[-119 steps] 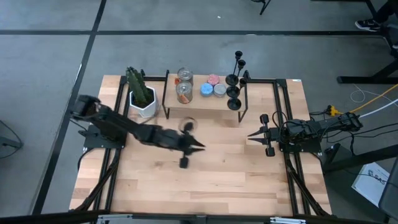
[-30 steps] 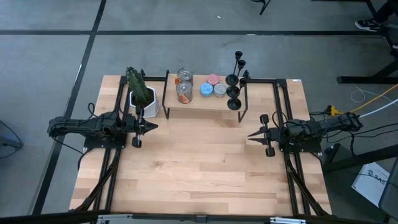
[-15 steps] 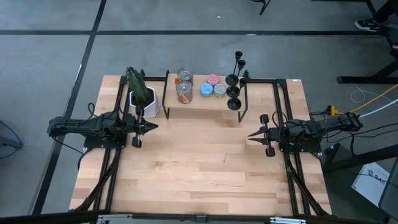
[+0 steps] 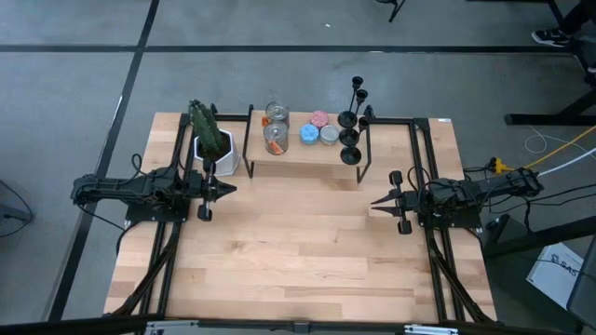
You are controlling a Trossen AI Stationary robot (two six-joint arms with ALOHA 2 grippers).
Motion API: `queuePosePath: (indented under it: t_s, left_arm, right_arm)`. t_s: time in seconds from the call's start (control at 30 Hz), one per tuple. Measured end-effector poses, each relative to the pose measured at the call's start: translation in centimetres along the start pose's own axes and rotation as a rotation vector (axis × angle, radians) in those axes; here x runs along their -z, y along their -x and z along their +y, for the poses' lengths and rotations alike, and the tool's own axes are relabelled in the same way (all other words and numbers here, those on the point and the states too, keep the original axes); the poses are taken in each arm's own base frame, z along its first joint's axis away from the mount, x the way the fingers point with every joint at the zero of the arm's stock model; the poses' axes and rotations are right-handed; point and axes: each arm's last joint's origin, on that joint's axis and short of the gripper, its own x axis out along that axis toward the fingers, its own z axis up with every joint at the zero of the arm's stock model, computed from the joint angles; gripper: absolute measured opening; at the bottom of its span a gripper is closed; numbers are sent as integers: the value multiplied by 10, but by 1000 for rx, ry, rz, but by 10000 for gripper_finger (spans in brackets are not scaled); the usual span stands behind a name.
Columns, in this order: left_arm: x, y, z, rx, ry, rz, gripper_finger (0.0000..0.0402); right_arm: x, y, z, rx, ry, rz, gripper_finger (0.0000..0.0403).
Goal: Pick & Place candle stick holders
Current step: Return to Home Position
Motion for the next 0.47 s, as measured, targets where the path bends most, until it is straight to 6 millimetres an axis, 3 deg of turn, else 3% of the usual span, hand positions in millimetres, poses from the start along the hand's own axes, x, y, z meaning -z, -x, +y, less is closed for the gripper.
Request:
queuePosePath:
  t_s: [0.47]
  left_arm:
    - [0, 0, 0, 0, 0, 0, 12]
  right_arm:
    - [0, 0, 0, 0, 0, 0, 54]
